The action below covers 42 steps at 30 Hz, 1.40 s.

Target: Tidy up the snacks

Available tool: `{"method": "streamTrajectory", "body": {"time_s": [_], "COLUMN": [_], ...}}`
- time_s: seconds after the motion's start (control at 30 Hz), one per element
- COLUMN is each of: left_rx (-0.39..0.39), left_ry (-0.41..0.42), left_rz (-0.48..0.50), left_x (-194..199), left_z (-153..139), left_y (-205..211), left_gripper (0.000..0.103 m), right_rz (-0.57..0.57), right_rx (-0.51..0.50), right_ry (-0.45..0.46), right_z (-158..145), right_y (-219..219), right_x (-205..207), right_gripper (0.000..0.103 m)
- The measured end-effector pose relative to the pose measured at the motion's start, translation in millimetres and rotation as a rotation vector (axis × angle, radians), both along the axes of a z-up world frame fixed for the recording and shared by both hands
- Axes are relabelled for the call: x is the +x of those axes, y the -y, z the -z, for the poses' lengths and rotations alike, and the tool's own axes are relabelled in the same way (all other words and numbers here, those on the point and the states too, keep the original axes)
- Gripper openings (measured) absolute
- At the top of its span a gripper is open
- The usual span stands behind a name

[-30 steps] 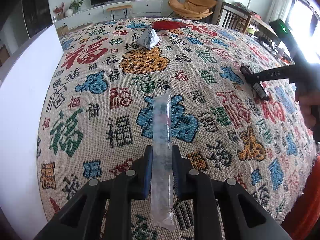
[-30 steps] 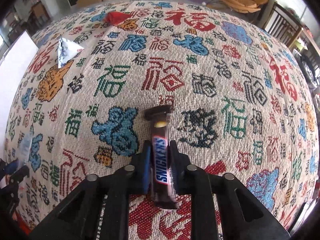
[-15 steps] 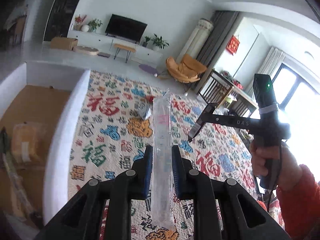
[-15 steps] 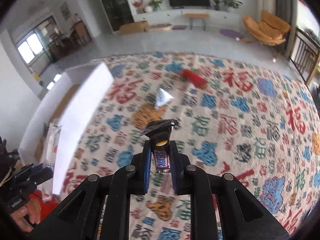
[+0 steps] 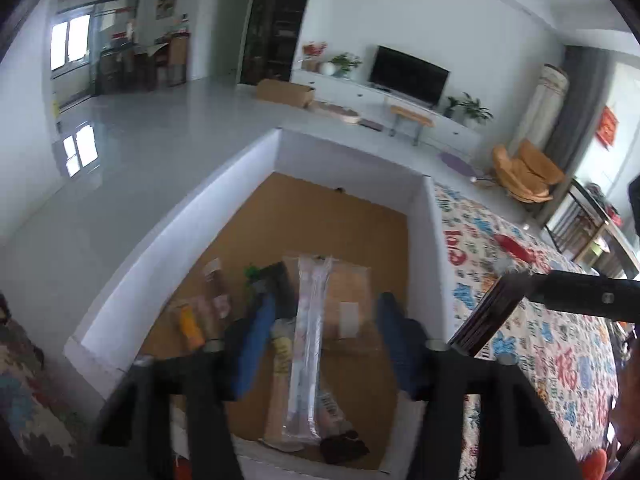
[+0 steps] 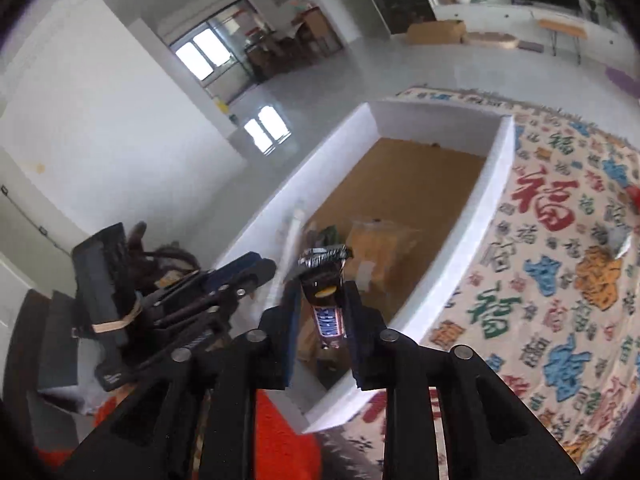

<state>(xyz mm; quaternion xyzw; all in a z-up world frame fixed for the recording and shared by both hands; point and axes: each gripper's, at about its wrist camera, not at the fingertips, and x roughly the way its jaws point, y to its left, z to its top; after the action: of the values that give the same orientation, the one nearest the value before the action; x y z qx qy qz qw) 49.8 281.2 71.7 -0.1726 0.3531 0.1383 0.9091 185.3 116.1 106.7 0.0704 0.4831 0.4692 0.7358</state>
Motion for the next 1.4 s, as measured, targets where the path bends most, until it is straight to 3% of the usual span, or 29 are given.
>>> {"method": "streamTrajectory", "body": {"time_s": [0.03, 0.1, 0.17, 0.27, 0.4, 0.53, 0.63, 0.73, 0.87, 1.0, 1.27, 1.4], "left_rx": [-0.002, -0.004, -0.015, -0.054, -0.093, -0.118, -0.12, -0.124, -0.101, -0.047, 0.14, 0.183], "left_ry": [0.004, 0.033, 0.073, 0.121, 0.164, 0.147, 0.108, 0.028, -0.111, -0.158, -0.163, -0.189], "left_rz": [-0.036, -0.081, -0.102, -0.073, 0.077, 0.302, 0.455, 0.584, 0.598, 0.539, 0.512, 0.519], "left_x": [-4, -15, -22, -18, -1, 23, 39, 59, 100, 125, 149, 153], "left_z": [4, 5, 1, -6, -18, -22, -8, 23, 84, 127, 157, 160], "left_y": [-7, -14, -15, -6, 43, 119, 183, 244, 282, 289, 300, 306], "left_gripper": [0.08, 0.08, 0.082, 0.083, 0.084, 0.089, 0.099, 0.099, 0.099, 0.099, 0.099, 0.103], "right_rz": [0.006, 0.059, 0.123, 0.27, 0.454, 0.583, 0.659, 0.728, 0.779, 0.788, 0.795, 0.795], "right_rx": [0.015, 0.055, 0.068, 0.005, -0.178, -0.407, -0.508, -0.538, -0.548, -0.533, -0.543, -0.549], "right_ry": [-0.03, -0.037, 0.04, 0.202, 0.276, 0.213, 0.16, 0.131, 0.123, 0.19, 0.182, 0.183], "right_z": [4, 3, -6, -15, 20, 95, 138, 163, 189, 193, 193, 194], "right_y": [-3, 6, 28, 77, 159, 246, 304, 348, 376, 382, 383, 383], "right_x": [2, 6, 11, 22, 39, 45, 38, 24, 12, 1, 2, 4], "right_gripper": [0.055, 0.057, 0.062, 0.072, 0.073, 0.073, 0.072, 0.072, 0.072, 0.075, 0.081, 0.081]}}
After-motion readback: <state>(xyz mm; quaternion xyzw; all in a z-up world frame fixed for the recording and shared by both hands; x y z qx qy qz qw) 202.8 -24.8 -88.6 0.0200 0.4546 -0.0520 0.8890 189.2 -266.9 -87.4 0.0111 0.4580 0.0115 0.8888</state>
